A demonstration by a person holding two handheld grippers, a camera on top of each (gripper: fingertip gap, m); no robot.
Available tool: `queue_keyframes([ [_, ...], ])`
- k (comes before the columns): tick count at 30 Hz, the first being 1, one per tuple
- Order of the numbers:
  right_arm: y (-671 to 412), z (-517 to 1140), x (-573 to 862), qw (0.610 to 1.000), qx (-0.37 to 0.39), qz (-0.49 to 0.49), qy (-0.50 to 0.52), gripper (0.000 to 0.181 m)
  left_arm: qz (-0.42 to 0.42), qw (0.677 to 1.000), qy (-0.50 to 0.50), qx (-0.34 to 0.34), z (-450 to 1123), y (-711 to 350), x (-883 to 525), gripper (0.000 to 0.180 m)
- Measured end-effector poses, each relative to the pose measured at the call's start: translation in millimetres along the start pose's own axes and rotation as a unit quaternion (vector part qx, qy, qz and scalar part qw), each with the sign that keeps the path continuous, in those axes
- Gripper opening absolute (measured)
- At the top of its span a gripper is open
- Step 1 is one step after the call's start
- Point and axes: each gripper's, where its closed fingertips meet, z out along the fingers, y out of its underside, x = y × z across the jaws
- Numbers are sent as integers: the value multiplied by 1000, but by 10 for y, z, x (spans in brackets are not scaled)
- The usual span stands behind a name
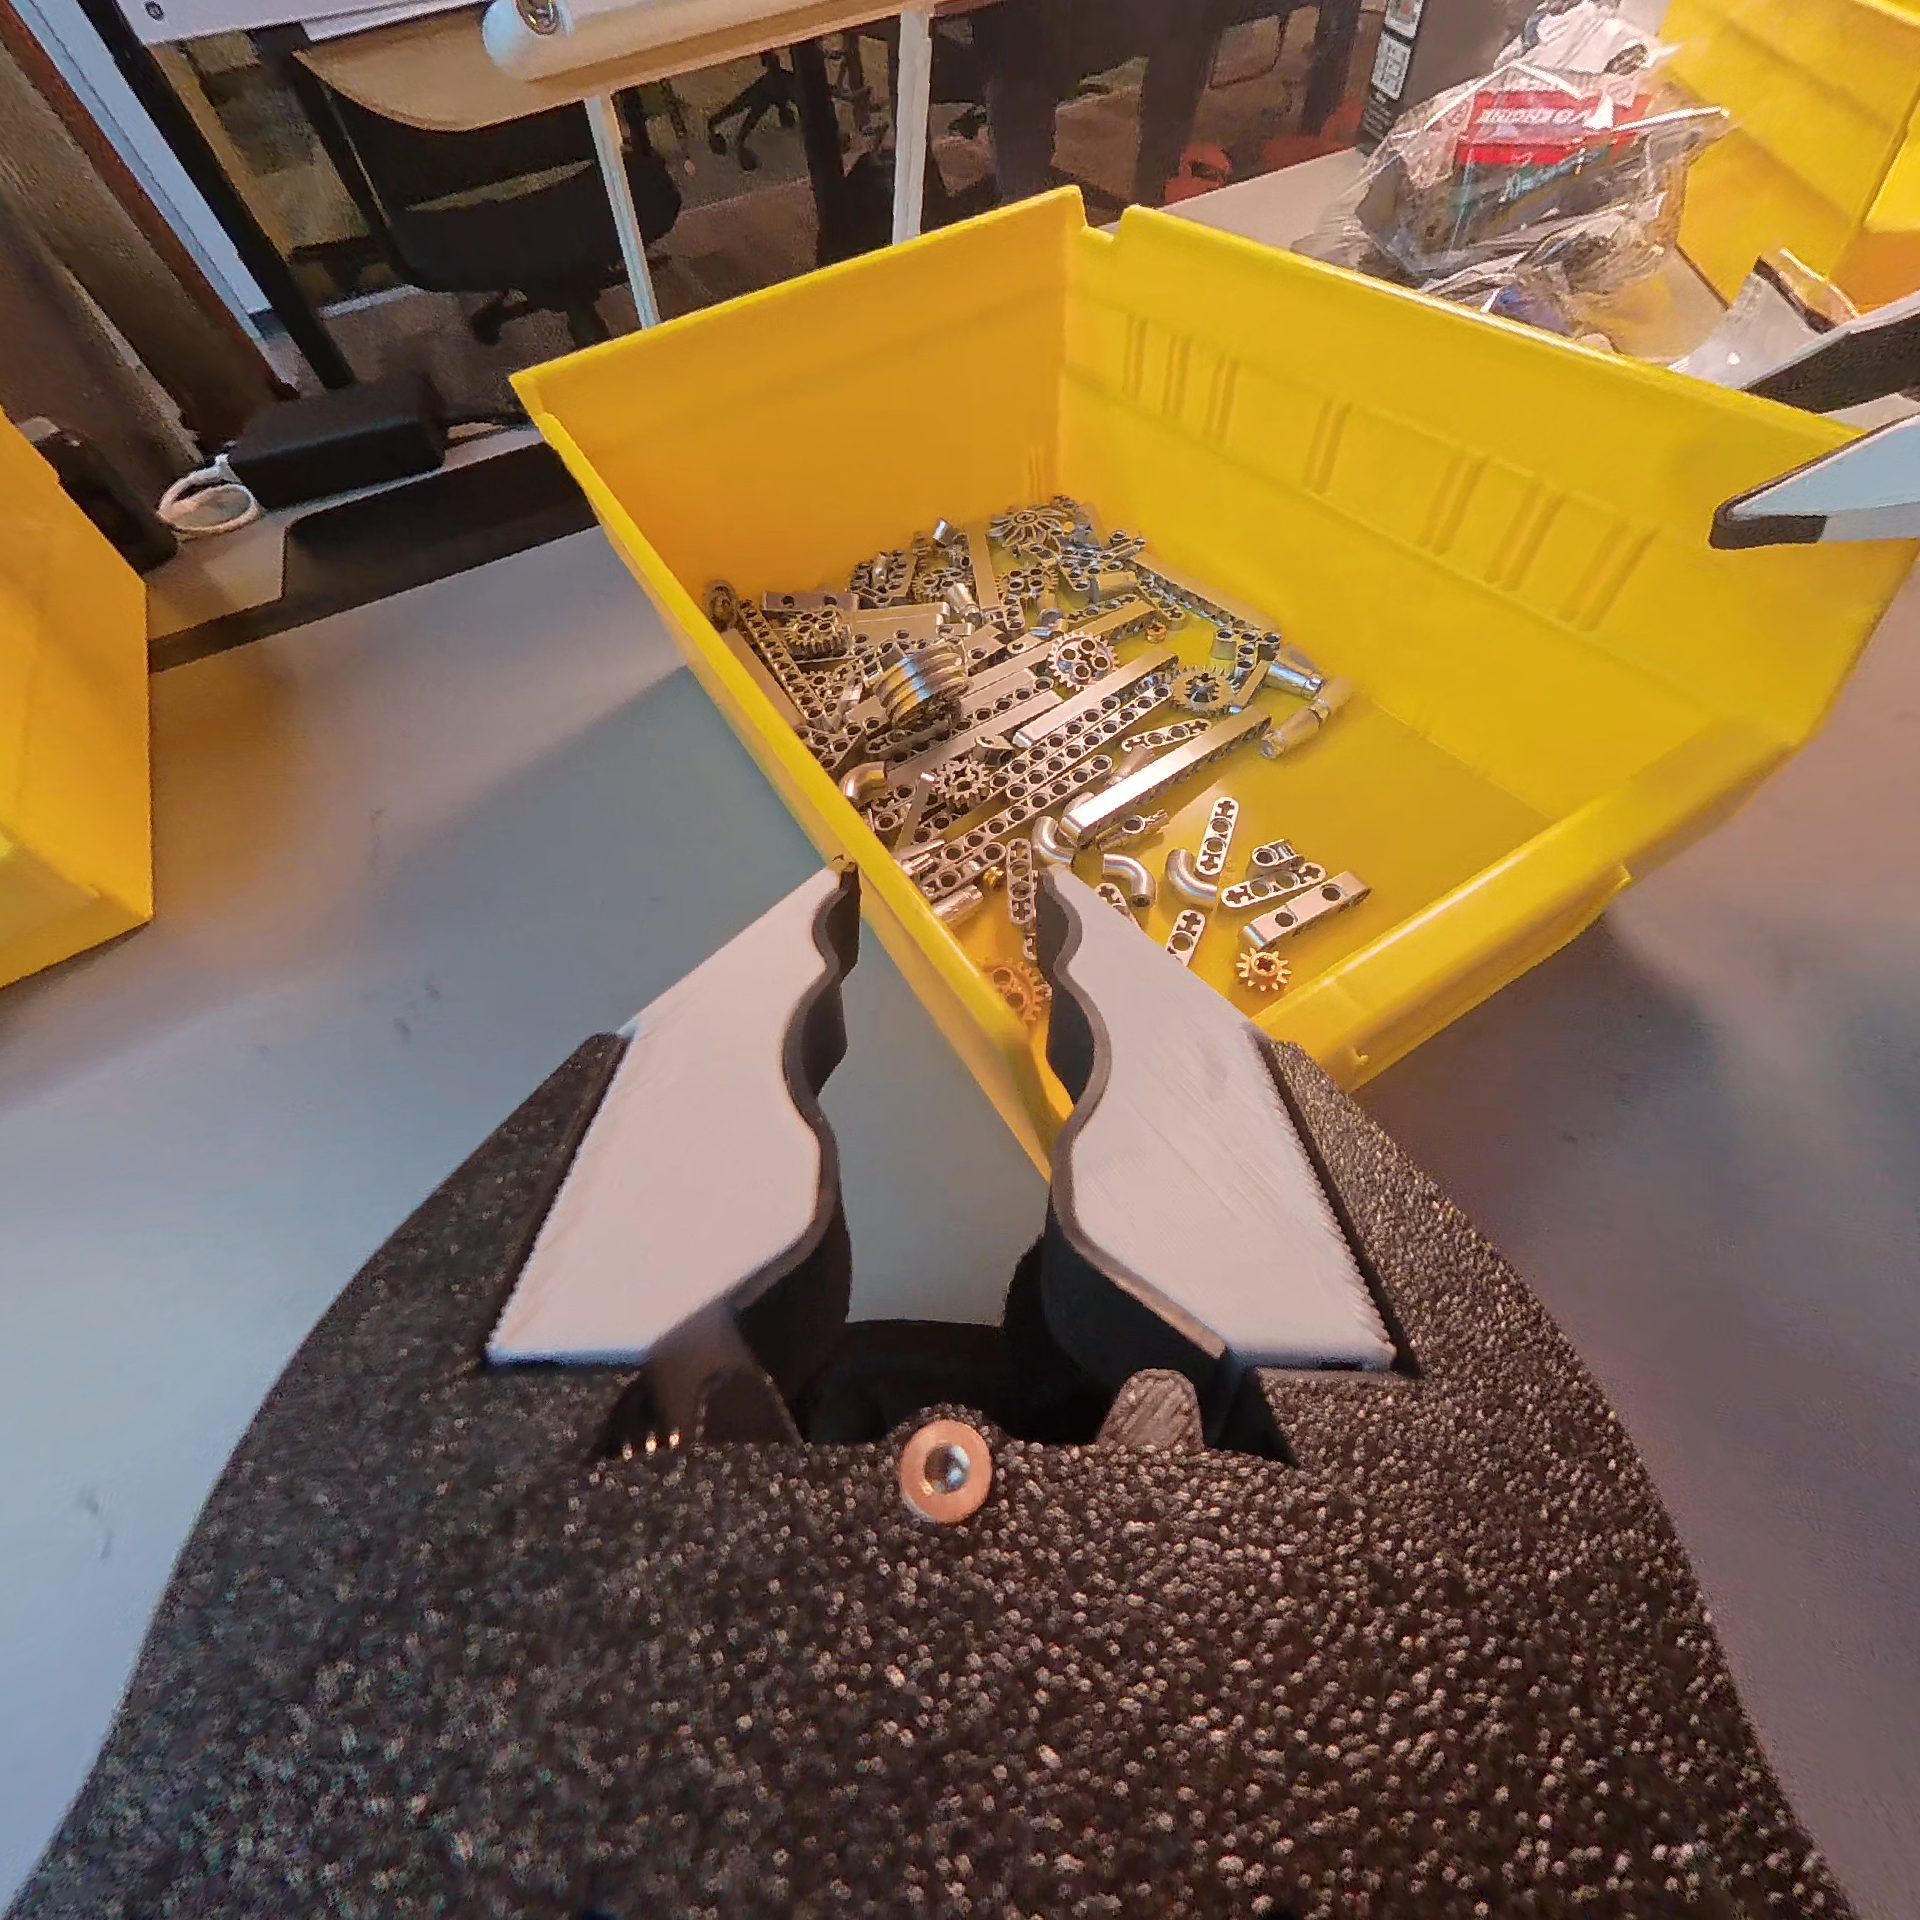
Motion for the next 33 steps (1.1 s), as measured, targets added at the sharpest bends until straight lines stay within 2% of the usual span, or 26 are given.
queue_keyframes([
  [5, 104, -5, -65, 1000, -11, 11, -12, 53, -18, 1000, 1, -1, -42, 10, 7, 32],
  [7, 151, 4, -75, 1000, -17, 12, -12, 53, -3, 1000, -11, -10, -61, 33, -37, 32],
  [12, 200, 24, -35, 1000, -22, 8, -1, 41, 44, 999, -25, -19, -89, 56, -42, 29],
  [16, 214, 35, -73, 1000, -24, 10, -10, 28, 25, 999, -14, -21, -73, 62, -9, 18],
  [26, 206, 32, -79, 999, -28, -28, 2, 25, 33, 999, -28, -9, -61, 16, -32, 13],
  [33, 55, 8, -75, 1000, -10, -21, 5, 23, 36, 999, -30, 9, -76, -128, -77, 10],
])
